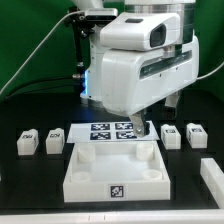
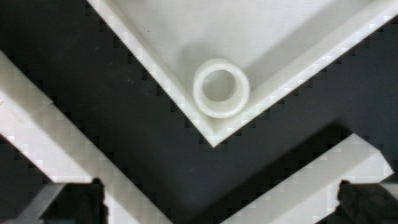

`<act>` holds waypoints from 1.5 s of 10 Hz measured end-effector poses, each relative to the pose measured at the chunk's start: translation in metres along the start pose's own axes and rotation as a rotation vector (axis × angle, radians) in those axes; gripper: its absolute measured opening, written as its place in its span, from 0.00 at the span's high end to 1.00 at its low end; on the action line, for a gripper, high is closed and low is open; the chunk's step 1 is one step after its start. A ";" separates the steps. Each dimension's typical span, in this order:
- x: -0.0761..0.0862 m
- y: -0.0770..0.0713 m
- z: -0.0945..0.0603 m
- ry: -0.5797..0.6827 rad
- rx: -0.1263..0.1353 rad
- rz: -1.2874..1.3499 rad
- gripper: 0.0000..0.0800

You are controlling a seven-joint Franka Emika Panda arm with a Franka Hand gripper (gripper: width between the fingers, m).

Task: Assemble one leg

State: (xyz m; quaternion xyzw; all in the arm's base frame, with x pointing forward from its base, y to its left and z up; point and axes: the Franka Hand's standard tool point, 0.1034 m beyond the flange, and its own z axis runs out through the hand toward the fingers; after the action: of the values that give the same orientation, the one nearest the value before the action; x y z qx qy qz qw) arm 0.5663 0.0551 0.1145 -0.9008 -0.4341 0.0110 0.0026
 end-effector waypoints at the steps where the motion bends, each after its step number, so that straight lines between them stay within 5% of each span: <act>1: 0.000 0.000 0.000 0.000 0.000 0.000 0.19; 8: 0.000 0.000 0.000 0.000 0.000 -0.037 0.19; 9: -0.010 -0.010 0.005 -0.006 0.003 -0.064 0.19; 11: -0.052 -0.037 0.019 -0.017 0.002 -0.387 0.19; 13: -0.100 -0.061 0.041 -0.025 0.033 -0.607 0.19; 15: -0.130 -0.078 0.066 -0.011 0.046 -0.760 0.19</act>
Offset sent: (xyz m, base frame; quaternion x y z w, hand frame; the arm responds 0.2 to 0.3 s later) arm 0.0000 0.0000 0.0000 0.0000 0.0000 0.0000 1.0000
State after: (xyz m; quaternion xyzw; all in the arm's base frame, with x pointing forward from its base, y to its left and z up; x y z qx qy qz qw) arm 0.4232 0.0015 0.0520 -0.6752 -0.7368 0.0238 0.0246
